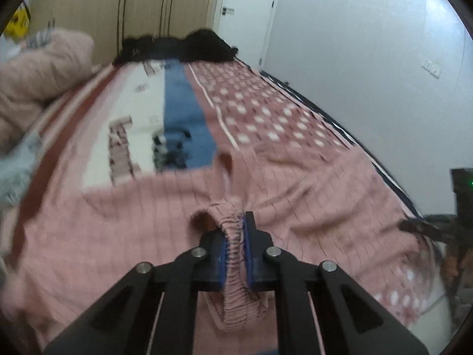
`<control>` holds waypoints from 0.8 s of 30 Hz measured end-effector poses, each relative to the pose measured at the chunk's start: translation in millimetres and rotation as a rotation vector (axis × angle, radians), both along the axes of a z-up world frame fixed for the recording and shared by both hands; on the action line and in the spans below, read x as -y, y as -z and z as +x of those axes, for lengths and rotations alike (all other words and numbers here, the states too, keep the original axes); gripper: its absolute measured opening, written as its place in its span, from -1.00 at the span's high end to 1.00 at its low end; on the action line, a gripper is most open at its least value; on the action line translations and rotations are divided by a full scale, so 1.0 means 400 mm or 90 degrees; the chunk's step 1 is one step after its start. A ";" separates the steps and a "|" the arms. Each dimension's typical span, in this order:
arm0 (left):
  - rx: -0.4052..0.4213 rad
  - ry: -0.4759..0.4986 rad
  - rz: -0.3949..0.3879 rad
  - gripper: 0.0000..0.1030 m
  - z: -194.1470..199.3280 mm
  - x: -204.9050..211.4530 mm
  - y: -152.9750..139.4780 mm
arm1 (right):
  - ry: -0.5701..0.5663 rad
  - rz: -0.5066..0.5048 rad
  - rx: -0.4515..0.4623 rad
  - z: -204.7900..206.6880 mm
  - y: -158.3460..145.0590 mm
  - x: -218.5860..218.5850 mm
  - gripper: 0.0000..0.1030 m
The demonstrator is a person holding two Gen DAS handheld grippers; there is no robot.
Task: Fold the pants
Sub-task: 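Grasp the elastic waistband with the left gripper and fold it over the pants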
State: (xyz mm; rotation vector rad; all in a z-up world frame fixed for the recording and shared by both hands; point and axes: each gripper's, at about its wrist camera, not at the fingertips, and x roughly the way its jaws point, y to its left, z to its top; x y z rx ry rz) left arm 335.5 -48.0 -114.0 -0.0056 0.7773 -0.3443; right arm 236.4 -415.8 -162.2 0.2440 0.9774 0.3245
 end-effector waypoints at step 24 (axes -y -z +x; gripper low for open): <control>-0.113 0.062 -0.041 -0.81 0.101 -0.075 0.000 | 0.005 0.098 -0.013 0.019 -0.004 0.027 0.14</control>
